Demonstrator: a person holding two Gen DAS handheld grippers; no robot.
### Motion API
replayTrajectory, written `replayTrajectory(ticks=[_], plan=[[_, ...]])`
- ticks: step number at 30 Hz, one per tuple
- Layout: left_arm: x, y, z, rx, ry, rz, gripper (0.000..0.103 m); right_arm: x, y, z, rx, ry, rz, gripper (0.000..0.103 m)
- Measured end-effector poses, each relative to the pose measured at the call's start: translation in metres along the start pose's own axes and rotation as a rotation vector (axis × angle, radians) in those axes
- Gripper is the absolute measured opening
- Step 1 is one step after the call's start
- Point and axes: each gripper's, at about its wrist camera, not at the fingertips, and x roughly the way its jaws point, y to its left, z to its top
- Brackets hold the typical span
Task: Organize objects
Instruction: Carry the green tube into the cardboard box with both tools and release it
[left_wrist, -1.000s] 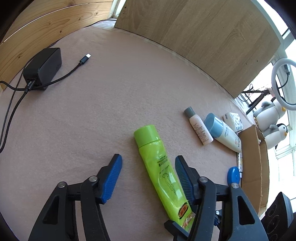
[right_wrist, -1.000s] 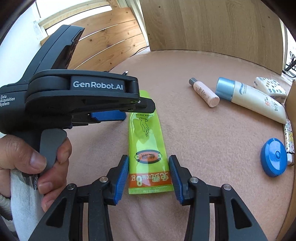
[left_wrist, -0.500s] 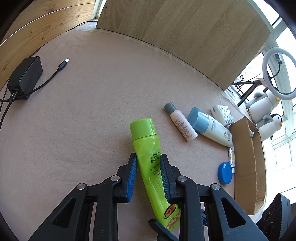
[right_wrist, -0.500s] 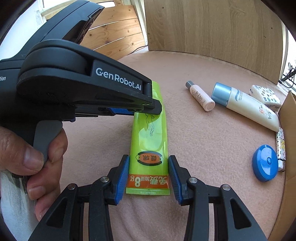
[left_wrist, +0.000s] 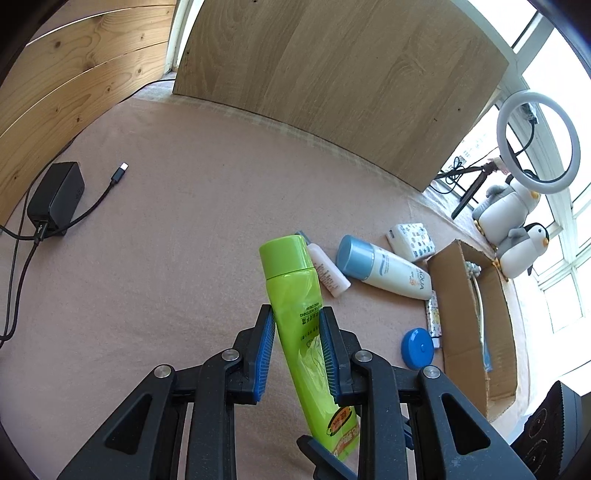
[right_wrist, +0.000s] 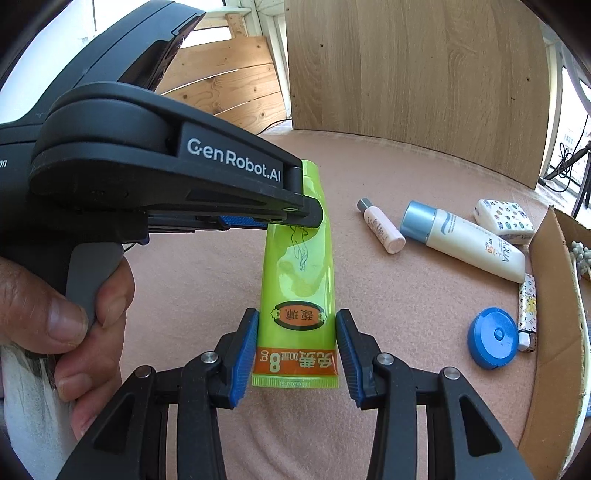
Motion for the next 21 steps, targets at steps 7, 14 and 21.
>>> replayTrajectory(ticks=[7, 14, 21], plan=[[-0.018, -0.008, -0.004, 0.023, -0.024, -0.004, 0.027, -0.012, 0.005, -0.004, -0.001, -0.026, -0.01, 0.038], [-0.027, -0.026, -0.005, 0.055, -0.036, -0.019, 0.027, -0.028, -0.004, -0.002, 0.002, -0.048, -0.041, 0.038], [-0.025, -0.063, -0.006, 0.119, -0.028, -0.049, 0.027, -0.047, -0.024, -0.009, 0.046, -0.075, -0.084, 0.038]])
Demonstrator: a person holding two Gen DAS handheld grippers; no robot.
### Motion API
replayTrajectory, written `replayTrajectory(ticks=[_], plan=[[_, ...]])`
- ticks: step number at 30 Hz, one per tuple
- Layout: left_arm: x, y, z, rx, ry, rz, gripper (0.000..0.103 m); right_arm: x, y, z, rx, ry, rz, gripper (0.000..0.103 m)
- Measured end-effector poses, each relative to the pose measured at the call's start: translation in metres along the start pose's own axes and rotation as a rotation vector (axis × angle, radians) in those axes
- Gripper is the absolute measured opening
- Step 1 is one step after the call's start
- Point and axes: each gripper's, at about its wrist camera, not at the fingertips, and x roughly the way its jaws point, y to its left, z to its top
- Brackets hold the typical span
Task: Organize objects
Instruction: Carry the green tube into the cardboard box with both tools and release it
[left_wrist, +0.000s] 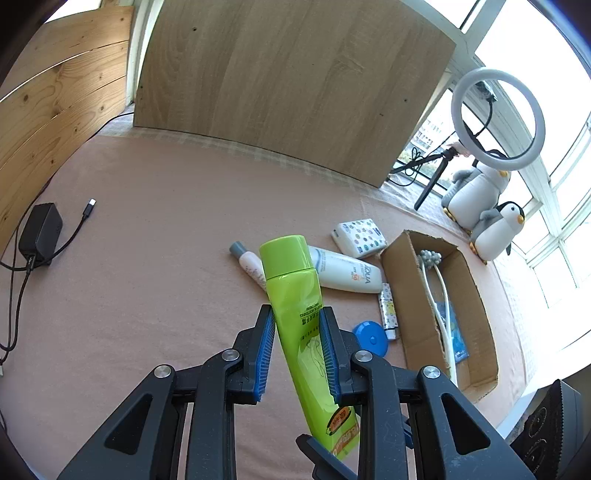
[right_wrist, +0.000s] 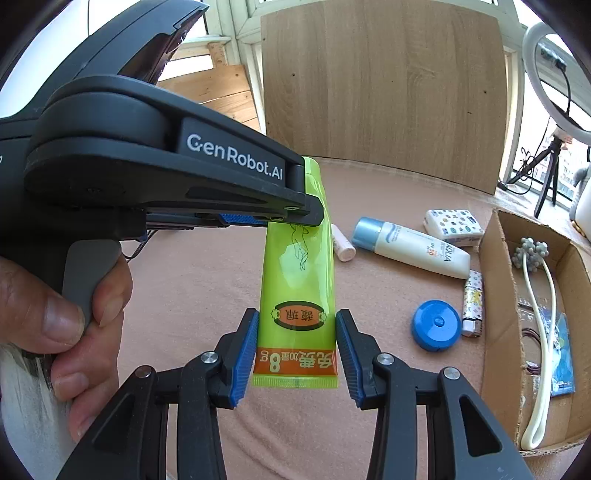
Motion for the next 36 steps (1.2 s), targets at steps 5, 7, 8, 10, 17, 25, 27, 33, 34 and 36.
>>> replayTrajectory(ticks=[5, 7, 8, 10, 17, 25, 27, 33, 34, 36], plan=[[0.006, -0.031, 0.003, 0.05, 0.012, -0.027, 0.027, -0.016, -0.019, -0.004, 0.041, -0.022, -0.036, 0.038], [0.01, -0.047, 0.004, 0.077, 0.018, -0.038, 0.027, -0.022, -0.029, -0.006, 0.064, -0.031, -0.053, 0.038], [0.012, -0.056, 0.004, 0.093, 0.02, -0.044, 0.027, -0.027, -0.033, -0.008, 0.077, -0.037, -0.063, 0.038], [0.017, -0.076, 0.006, 0.126, 0.025, -0.059, 0.026, -0.035, -0.046, -0.01, 0.106, -0.05, -0.084, 0.038], [0.038, -0.15, 0.002, 0.238, 0.057, -0.139, 0.026, -0.066, -0.089, -0.025, 0.198, -0.083, -0.183, 0.038], [0.062, -0.2, -0.013, 0.318, 0.109, -0.192, 0.026, -0.085, -0.122, -0.044, 0.284, -0.089, -0.247, 0.038], [0.067, -0.207, -0.015, 0.325, 0.118, -0.197, 0.027, -0.085, -0.13, -0.047, 0.295, -0.088, -0.254, 0.038], [0.073, -0.218, -0.018, 0.347, 0.121, -0.195, 0.03, -0.089, -0.137, -0.053, 0.317, -0.071, -0.287, 0.039], [0.073, -0.218, -0.017, 0.348, 0.107, -0.178, 0.039, -0.088, -0.14, -0.054, 0.327, -0.062, -0.298, 0.039], [0.069, -0.215, -0.014, 0.334, 0.073, -0.167, 0.057, -0.09, -0.145, -0.058, 0.352, -0.068, -0.305, 0.039]])
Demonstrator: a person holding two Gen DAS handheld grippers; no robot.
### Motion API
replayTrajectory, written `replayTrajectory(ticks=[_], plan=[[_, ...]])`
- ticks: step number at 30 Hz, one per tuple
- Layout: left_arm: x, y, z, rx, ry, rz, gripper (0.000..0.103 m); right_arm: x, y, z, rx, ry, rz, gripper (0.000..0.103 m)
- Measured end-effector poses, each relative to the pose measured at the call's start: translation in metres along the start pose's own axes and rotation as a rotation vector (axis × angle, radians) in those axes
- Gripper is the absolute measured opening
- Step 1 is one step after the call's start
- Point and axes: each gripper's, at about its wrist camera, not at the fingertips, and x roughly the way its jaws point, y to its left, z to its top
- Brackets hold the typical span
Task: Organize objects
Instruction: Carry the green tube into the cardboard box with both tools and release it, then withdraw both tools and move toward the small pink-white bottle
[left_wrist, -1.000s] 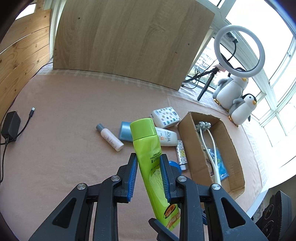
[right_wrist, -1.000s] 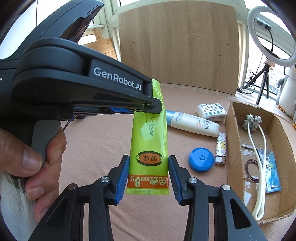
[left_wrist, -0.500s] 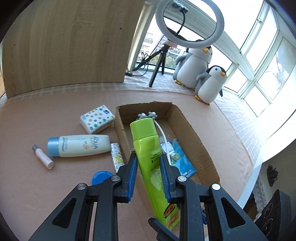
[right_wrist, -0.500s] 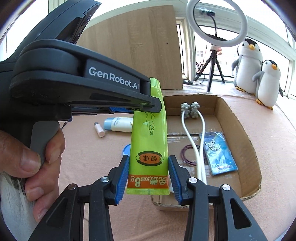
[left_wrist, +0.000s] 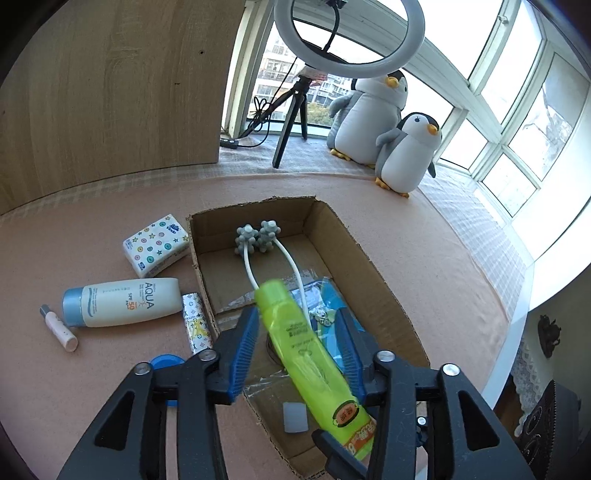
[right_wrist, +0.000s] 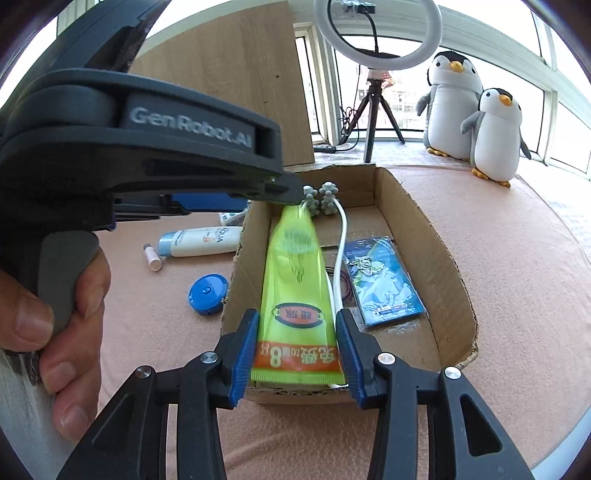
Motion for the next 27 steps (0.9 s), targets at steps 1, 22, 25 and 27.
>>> replayTrajectory(ticks=[1, 22, 25, 27], plan=[[-0.003, 0.002, 0.001, -0.004, -0.017, 0.01, 0.061, 0.0, -0.001, 0.0, 0.004, 0.001, 0.003, 0.039], [-0.067, 0.165, -0.032, -0.282, -0.085, 0.226, 0.061, 0.03, 0.103, 0.01, -0.197, 0.046, 0.168, 0.039], [-0.078, 0.195, -0.046, -0.338, -0.088, 0.266, 0.061, 0.049, 0.117, 0.0, -0.216, 0.105, 0.181, 0.039], [-0.082, 0.211, -0.054, -0.367, -0.086, 0.289, 0.061, 0.059, 0.118, -0.006, -0.204, 0.14, 0.176, 0.039]])
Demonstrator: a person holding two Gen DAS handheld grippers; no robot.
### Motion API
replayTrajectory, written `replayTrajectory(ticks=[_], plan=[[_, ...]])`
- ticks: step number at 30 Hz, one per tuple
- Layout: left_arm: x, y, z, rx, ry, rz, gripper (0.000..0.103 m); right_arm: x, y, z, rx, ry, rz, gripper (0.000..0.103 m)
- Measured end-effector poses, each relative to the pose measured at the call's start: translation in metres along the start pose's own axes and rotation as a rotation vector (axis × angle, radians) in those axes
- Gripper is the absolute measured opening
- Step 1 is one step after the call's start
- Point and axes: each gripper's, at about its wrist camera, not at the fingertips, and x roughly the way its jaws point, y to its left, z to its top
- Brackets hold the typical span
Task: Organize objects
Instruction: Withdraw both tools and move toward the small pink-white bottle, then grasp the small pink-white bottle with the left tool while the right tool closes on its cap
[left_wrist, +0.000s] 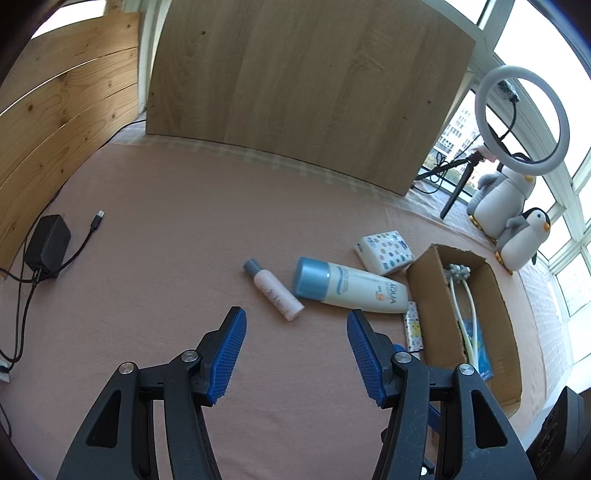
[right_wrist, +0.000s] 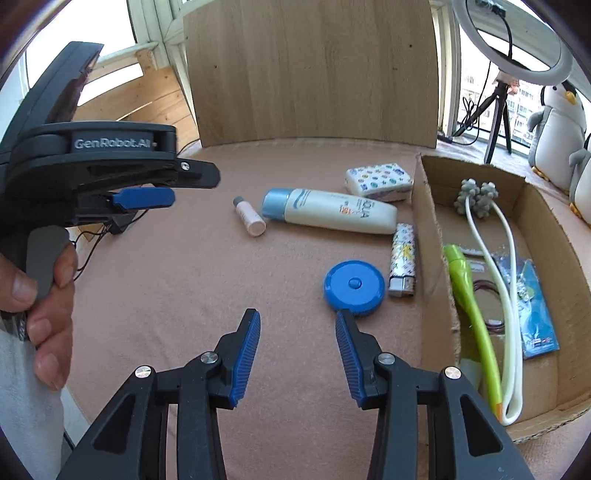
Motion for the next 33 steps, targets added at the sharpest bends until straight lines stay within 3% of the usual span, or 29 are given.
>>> replayTrajectory(ticks=[5, 10, 17, 26, 28, 29, 31, 33], plan=[[0.013, 0.021, -0.007, -0.024, 0.022, 0.036, 0.061, 0.003, -0.005, -0.004, 0.017, 0.011, -0.002, 0.039], [0.044, 0.015, -0.011, -0.014, 0.061, 0.046, 0.061, 0.005, 0.0, -0.003, 0.0, 0.015, 0.02, 0.039], [0.092, 0.023, 0.006, -0.082, 0.109, 0.07, 0.061, 0.019, 0.01, -0.006, -0.038, 0.052, 0.051, 0.039], [0.119, 0.02, 0.035, -0.116, 0.104, 0.067, 0.06, 0.028, 0.009, -0.01, -0.045, 0.08, 0.064, 0.039], [0.123, 0.015, 0.038, -0.082, 0.11, 0.076, 0.056, 0.028, 0.009, -0.009, -0.044, 0.08, 0.061, 0.039], [0.123, 0.013, 0.037, -0.071, 0.115, 0.069, 0.05, 0.028, 0.008, -0.008, -0.045, 0.078, 0.061, 0.039], [0.124, 0.011, 0.035, -0.055, 0.124, 0.067, 0.026, 0.029, 0.009, -0.006, -0.046, 0.075, 0.062, 0.039], [0.123, 0.01, 0.031, -0.048, 0.127, 0.053, 0.021, 0.03, 0.009, -0.004, -0.052, 0.075, 0.064, 0.039]])
